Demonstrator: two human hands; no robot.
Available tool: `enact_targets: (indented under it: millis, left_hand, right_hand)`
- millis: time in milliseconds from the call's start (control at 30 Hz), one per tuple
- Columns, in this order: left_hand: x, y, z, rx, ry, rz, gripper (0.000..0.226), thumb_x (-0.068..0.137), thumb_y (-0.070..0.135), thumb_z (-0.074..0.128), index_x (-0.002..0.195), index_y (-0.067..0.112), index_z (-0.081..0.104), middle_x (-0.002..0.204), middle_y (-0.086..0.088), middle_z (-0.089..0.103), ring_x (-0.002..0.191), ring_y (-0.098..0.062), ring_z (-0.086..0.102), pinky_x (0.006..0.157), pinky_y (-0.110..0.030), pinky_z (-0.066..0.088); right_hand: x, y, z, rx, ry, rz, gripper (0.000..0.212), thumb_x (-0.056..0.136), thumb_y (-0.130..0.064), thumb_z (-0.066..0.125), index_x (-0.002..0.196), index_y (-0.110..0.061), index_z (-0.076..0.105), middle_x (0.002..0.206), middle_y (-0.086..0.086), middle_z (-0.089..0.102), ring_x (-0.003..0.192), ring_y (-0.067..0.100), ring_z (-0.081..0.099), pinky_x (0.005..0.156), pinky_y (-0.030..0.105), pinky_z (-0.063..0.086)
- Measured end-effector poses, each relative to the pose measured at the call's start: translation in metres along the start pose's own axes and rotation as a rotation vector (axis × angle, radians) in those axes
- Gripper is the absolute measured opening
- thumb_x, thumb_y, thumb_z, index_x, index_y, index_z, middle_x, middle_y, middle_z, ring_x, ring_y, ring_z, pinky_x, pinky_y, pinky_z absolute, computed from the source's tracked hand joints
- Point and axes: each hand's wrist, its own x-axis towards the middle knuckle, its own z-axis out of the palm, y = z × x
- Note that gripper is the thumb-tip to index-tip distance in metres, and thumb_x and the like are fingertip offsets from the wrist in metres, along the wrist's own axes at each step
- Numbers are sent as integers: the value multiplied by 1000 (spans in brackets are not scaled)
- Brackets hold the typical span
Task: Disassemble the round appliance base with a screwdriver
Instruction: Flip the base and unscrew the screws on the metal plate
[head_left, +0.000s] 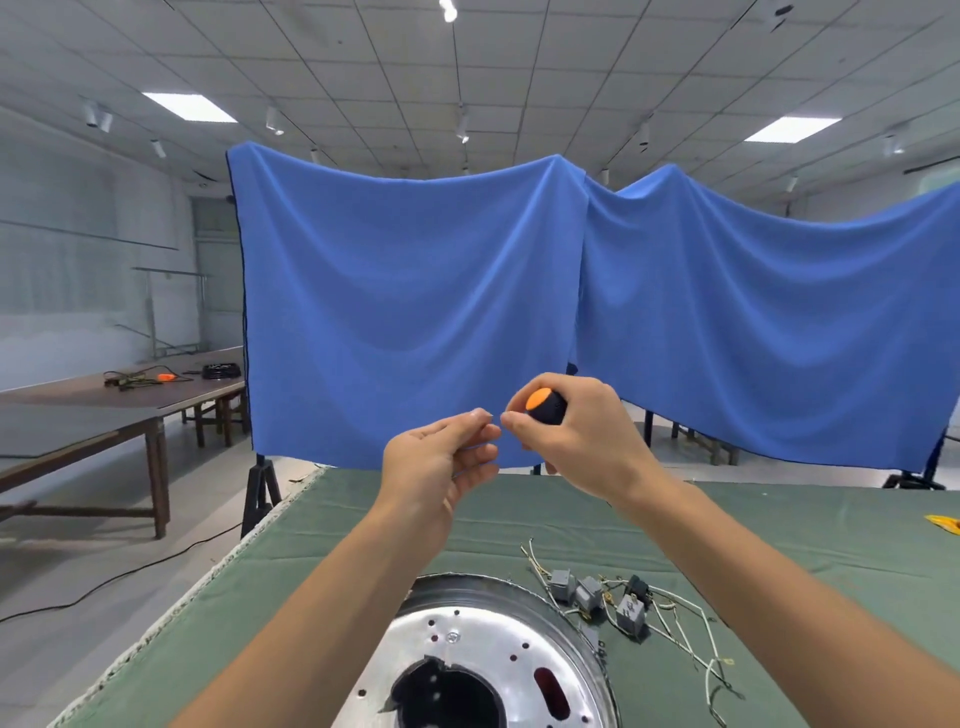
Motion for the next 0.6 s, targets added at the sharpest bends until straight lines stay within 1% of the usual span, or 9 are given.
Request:
enact_targets:
  millis: [133,267,400,500,600]
  left_hand:
    - [-1,-7,0,29,-29,-32,15,87,9,63,74,6,70,65,-3,71,48,-9,60,48,-21,52]
    - [2,-16,-3,87,-17,-51,13,85,13,65,76,7,71,66,-2,70,47,-8,57,48,-20,50]
    - [6,-28,-9,108,-8,-87,11,84,13,67,77,6,71,70,-6,71,46,-8,55,47,-19,50]
    - [13,-36,-16,92,17,-122,12,84,12,66,74,8,71,69,-5,71,45,-8,55,46,-18,49]
    - [20,-44,-23,128,8,-146,11,84,13,67,76,7,71,68,-5,71,44,-7,55,44,-18,48]
  right_hand:
    - [-2,3,3,-12,-54,21,15,83,-24,72,70,-22,64,55,-12,56,49,6,52,57,30,51]
    - [-5,10,10,8,-23,25,14,84,-22,71,72,-23,64,56,-13,56,50,5,53,57,30,51]
    - [-5,17,17,8,-85,57,20,83,-18,69,66,-26,61,53,-15,57,44,8,54,49,27,49]
    - [-5,24,25,3,-124,85,19,83,-17,69,67,-24,62,57,-9,60,42,8,54,45,25,46]
    - [-6,34,33,24,-146,114,21,84,-15,67,66,-23,60,55,-9,59,41,8,54,43,22,43]
